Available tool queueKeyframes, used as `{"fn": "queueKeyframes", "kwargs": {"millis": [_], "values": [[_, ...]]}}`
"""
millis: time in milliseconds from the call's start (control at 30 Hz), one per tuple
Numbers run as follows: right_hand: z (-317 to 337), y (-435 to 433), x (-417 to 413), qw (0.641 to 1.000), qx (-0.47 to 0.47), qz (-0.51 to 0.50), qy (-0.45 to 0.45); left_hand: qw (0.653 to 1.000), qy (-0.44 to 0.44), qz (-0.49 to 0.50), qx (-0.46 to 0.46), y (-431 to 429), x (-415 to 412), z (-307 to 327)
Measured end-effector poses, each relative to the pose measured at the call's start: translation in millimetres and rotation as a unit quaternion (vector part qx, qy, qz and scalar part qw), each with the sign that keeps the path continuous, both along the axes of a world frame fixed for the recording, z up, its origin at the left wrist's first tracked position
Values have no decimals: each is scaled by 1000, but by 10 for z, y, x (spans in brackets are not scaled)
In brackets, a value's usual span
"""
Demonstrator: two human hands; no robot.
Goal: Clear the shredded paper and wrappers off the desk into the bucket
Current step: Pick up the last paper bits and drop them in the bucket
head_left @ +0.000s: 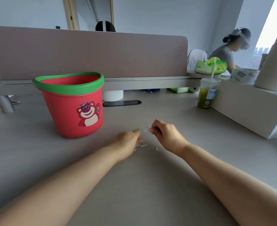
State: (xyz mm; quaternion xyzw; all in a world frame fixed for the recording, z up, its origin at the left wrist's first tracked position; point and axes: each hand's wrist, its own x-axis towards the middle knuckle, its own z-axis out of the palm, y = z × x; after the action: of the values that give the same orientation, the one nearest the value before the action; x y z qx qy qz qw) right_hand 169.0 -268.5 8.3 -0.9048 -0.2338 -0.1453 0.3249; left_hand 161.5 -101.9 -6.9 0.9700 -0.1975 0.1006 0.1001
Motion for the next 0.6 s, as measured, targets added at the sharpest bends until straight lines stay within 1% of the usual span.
{"fn": "queueKeyframes", "kwargs": {"millis": [100,167,267,333,400,433,500,533,600], "values": [[108,113,63,1000,-7,23,6,995,-61,27,-71,217,18,157],[225,232,123,999,11,39,-2,989,-110,34,-96,357,-14,336],[498,488,222,996,55,59,-45,973,-207,22,-100,584,-166,671],[733,706,291,992,76,71,-70,952,-294,9,-86,756,-263,925],[991,944,358,987,101,86,-90,930,-354,42,-88,924,-276,1226],[1122,1072,388,983,112,96,-105,923,-366,73,-96,1009,-239,1386],[1350,1321,471,976,127,110,-136,918,-354,142,-106,1201,-74,1678],[1429,1435,532,974,131,113,-144,922,-334,168,-98,1296,23,1783],[1516,1619,665,974,122,118,-149,940,-272,190,-80,1445,178,1881]]}}
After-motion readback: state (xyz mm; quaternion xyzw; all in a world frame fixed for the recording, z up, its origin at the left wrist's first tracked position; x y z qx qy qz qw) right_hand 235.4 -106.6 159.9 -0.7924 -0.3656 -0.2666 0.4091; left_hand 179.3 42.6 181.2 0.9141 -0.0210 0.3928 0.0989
